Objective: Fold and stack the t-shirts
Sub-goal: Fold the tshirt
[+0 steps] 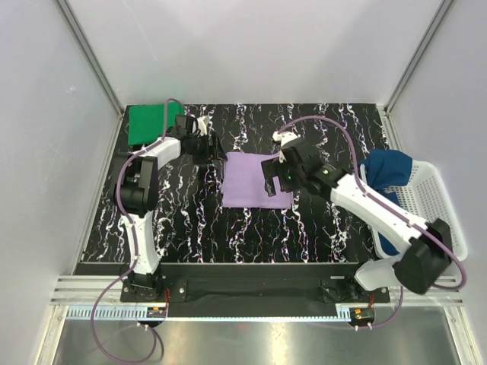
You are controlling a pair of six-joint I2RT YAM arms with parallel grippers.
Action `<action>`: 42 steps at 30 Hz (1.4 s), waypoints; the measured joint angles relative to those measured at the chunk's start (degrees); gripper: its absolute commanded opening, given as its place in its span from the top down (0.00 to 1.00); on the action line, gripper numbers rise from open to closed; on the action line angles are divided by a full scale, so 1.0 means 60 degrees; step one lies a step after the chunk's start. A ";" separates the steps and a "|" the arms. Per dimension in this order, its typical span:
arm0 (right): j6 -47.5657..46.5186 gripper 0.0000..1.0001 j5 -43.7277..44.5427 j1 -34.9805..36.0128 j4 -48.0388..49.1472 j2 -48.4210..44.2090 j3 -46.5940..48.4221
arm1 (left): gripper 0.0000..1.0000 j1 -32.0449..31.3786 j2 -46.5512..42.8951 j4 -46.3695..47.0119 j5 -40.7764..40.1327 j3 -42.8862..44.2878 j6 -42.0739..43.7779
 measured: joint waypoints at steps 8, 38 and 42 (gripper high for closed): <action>0.0277 0.05 -0.0452 -0.0109 0.0087 -0.1118 -0.1071 | 0.20 0.0047 0.0772 -0.0412 -0.0015 0.0667 0.0889; -0.6043 0.03 0.1796 0.3563 0.1599 0.5373 0.2044 | 0.24 0.2437 -0.6087 -0.2004 -0.0878 -0.4827 -0.3759; -0.6397 0.08 0.1996 0.3705 0.1840 0.5825 0.2266 | 0.24 0.3002 -0.6237 -0.2342 -0.1038 -0.4889 -0.3931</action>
